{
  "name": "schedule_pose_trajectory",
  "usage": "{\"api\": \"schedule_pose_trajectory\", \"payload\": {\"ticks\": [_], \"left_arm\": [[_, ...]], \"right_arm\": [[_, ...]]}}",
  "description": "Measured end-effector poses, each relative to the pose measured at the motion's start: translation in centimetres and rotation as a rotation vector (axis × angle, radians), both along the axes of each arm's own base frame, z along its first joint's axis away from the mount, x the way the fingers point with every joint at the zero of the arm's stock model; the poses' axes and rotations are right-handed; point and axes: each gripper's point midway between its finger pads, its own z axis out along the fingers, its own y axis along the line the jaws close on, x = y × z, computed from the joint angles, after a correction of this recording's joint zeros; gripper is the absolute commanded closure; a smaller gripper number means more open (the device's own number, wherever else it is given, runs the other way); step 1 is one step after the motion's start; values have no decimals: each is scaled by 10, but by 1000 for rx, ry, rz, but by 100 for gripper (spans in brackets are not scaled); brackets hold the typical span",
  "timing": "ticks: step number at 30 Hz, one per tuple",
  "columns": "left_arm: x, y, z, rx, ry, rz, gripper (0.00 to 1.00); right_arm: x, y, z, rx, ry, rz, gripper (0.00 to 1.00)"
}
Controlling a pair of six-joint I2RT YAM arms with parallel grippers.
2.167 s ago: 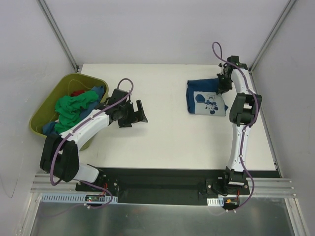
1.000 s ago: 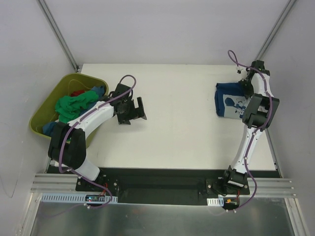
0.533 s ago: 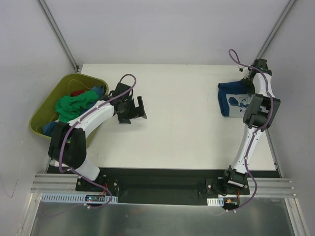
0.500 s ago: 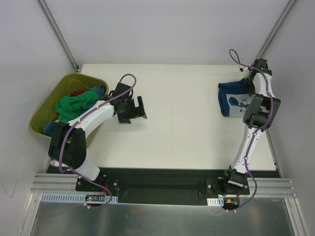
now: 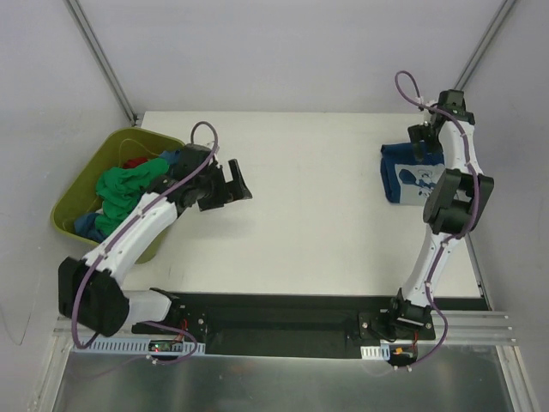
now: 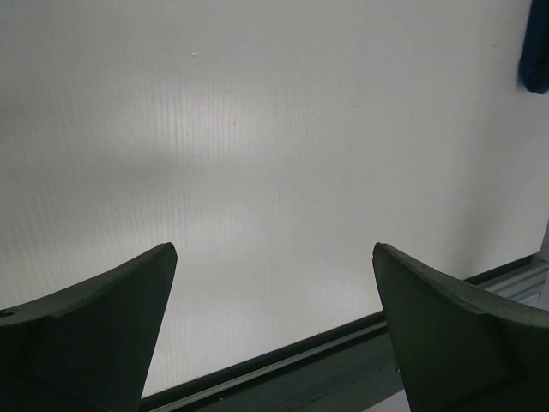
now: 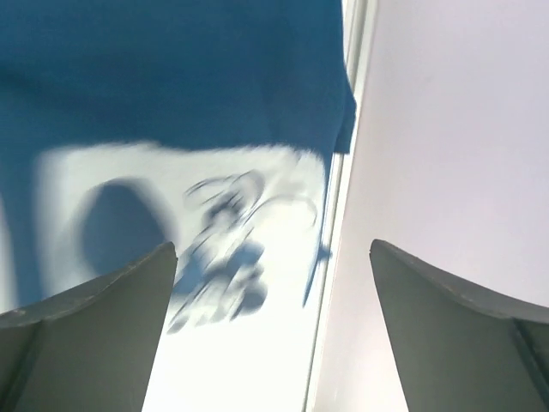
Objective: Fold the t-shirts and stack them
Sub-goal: Put the neatly folded tshirt into the corner of the board with the right arm
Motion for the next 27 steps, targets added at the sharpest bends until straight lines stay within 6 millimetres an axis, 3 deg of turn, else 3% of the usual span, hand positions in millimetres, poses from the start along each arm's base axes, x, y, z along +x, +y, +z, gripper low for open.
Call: {"api": "schedule_pose_trajectory", "payload": {"ticks": [3,5,7,9,12,16,20,23,27], "left_arm": [[-15,6,21,-33,-71,2,1],[-25,9,28,-46,-102,3,1],[-33,13,29,-51,-116,3,1],[-38,15,27,-52,-117,3,1],[-44,17,13,-39,-87,3,1],[-53,22,-10,-13,-34,7,1],[-59,33,-30,34,-11,37,1],[-65,41,-38,59,-21,59,1],[-66,53,-31,79,-99,86,1]], "right_arm": [[-10,44,66,-4,-123,27,1],[-24,84,114,38,-252,42,3],[-53,127,151,131,-393,60,3],[-97,157,168,240,-487,61,3],[-157,176,156,396,-584,4,3],[-217,189,86,516,-514,-92,3],[-262,192,25,559,-432,-173,3],[-283,187,14,563,-475,-198,3],[-291,179,32,569,-617,-213,3]]}}
